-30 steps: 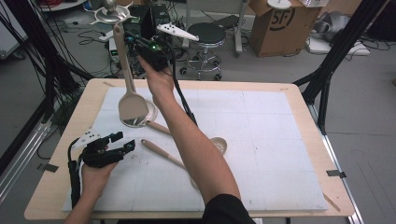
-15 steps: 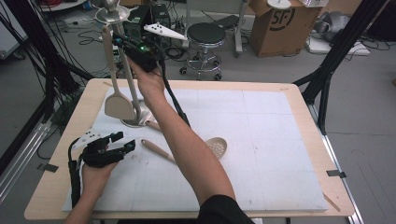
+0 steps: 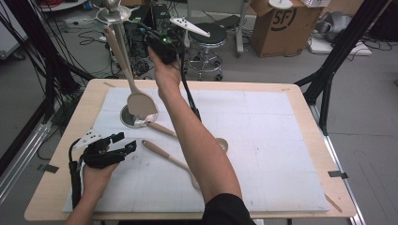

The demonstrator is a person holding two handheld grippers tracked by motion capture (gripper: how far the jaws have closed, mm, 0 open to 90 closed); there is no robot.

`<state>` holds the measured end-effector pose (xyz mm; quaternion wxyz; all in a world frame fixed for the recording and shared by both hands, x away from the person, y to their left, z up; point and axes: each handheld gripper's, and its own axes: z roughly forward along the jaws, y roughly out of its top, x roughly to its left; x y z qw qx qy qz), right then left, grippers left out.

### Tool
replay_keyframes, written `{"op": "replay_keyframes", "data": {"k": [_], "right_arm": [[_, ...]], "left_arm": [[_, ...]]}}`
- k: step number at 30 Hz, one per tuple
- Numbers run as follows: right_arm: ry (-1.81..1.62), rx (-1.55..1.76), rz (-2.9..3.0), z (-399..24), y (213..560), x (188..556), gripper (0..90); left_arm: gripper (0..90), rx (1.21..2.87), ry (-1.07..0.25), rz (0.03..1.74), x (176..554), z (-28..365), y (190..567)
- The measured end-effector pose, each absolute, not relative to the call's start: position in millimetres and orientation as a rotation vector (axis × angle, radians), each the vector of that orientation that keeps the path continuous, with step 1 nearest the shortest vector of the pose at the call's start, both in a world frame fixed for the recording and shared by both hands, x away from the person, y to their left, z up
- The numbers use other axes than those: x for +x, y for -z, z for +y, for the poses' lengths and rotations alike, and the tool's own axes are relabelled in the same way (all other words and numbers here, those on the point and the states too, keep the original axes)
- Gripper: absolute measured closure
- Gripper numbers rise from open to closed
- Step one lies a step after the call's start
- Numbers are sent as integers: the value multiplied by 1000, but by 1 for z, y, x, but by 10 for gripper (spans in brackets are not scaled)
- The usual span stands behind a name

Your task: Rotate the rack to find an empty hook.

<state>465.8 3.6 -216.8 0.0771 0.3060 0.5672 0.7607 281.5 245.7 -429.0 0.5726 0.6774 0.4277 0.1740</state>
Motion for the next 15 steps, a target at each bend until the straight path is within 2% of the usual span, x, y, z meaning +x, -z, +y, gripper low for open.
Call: {"op": "replay_keyframes", "data": {"k": [15], "right_arm": [[-2241,782,1769,24,206,446,900]], "left_arm": [[303,1587,-409,1004,281,245,429]]}}
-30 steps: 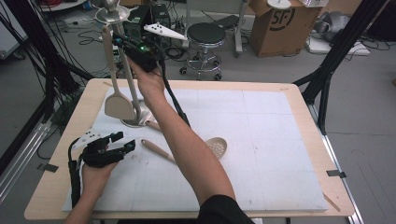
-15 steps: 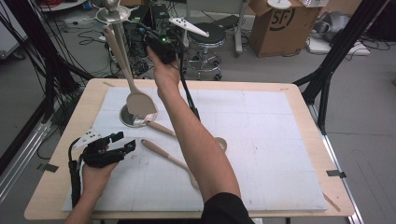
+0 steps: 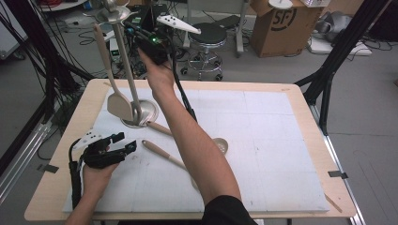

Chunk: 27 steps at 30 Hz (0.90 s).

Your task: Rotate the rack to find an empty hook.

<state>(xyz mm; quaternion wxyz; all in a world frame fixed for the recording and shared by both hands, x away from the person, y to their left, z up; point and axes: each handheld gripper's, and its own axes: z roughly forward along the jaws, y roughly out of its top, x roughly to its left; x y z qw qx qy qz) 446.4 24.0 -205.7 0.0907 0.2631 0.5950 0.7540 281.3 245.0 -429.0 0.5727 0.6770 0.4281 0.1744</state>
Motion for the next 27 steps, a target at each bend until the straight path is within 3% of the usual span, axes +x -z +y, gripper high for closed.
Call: {"op": "replay_keyframes", "data": {"k": [10,19,27], "right_arm": [[-2218,711,1828,41,207,436,900],[-2178,757,1820,12,218,435,897],[-2157,866,1826,-22,236,434,713]], "left_arm": [[302,1589,-411,1000,281,245,429],[302,1576,-427,1017,281,252,430],[303,1594,-429,1013,281,248,430]]}}
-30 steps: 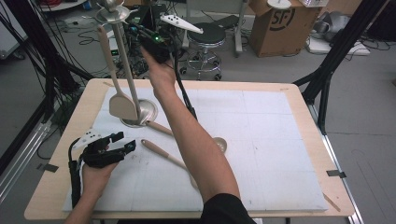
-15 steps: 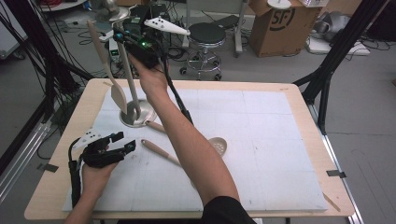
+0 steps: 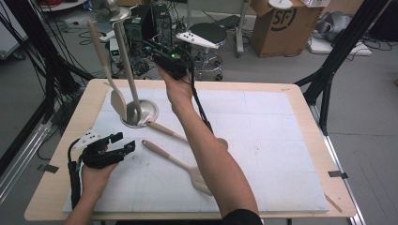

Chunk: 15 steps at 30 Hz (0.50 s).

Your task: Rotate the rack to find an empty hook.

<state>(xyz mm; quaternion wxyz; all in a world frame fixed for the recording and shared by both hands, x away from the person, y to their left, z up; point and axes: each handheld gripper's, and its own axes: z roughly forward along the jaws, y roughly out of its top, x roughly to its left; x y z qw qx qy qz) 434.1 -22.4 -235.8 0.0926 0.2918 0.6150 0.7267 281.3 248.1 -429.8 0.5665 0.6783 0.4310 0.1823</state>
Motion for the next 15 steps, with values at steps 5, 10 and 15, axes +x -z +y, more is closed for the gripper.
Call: {"op": "replay_keyframes", "data": {"k": [5,10,15], "right_arm": [[-2161,899,1833,-36,242,431,600],[-2165,885,1845,-46,246,424,524],[-2104,861,1915,-56,257,416,479]], "left_arm": [[302,1592,-433,1013,282,248,430],[302,1595,-438,1011,283,249,430],[302,1595,-435,1011,283,248,429]]}}
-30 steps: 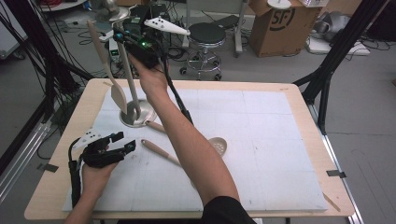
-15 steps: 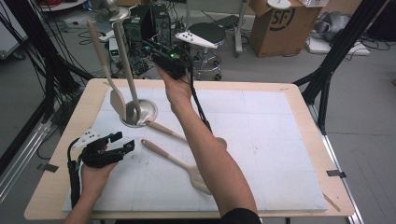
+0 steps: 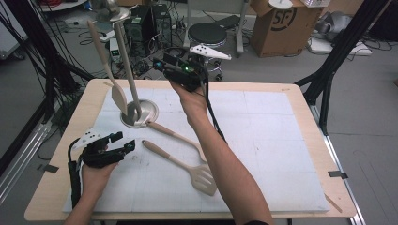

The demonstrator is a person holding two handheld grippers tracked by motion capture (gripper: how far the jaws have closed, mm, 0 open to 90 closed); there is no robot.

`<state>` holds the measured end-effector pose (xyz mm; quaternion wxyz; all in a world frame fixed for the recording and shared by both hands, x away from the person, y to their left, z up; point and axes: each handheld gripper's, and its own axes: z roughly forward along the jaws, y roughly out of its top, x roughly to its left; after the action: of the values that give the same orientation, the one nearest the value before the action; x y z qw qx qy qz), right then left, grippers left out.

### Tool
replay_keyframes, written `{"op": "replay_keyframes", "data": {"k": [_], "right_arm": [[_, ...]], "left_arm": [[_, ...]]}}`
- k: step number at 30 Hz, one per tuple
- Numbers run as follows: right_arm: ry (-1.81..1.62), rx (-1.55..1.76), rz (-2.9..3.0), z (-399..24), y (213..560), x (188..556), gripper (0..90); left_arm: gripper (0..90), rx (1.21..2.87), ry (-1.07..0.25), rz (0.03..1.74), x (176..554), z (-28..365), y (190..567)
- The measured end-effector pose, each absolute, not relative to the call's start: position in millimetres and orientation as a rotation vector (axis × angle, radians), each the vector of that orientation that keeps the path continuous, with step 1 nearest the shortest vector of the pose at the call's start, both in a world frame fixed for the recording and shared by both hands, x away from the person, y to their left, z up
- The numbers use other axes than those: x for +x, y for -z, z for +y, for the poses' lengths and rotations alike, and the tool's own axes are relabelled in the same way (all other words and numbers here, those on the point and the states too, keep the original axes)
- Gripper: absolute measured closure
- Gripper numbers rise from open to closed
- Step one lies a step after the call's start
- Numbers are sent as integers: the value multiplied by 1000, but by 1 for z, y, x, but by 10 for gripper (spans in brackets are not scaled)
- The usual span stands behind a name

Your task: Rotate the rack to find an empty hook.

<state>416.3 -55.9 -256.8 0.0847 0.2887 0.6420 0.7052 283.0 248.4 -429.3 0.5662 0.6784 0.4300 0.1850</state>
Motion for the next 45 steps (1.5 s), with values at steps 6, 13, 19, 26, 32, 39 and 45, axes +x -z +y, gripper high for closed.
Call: {"op": "replay_keyframes", "data": {"k": [6,13,19,26,32,39,45], "right_arm": [[-2072,909,1929,-75,277,409,463],[-2076,938,1945,-88,293,397,452],[-2068,950,1956,-94,300,392,429],[-2044,962,1993,-102,312,384,405],[-2025,969,2037,-107,324,376,401],[-1993,992,2081,-114,340,368,400],[-1976,1028,2099,-121,350,364,398]], "left_arm": [[302,1597,-434,1011,283,246,429],[302,1607,-432,1006,283,243,430],[302,1607,-433,1009,284,244,431],[302,1603,-433,1010,284,245,431],[302,1620,-440,1012,285,245,433],[302,1618,-438,1010,285,243,433],[302,1618,-443,1010,285,243,433]]}}
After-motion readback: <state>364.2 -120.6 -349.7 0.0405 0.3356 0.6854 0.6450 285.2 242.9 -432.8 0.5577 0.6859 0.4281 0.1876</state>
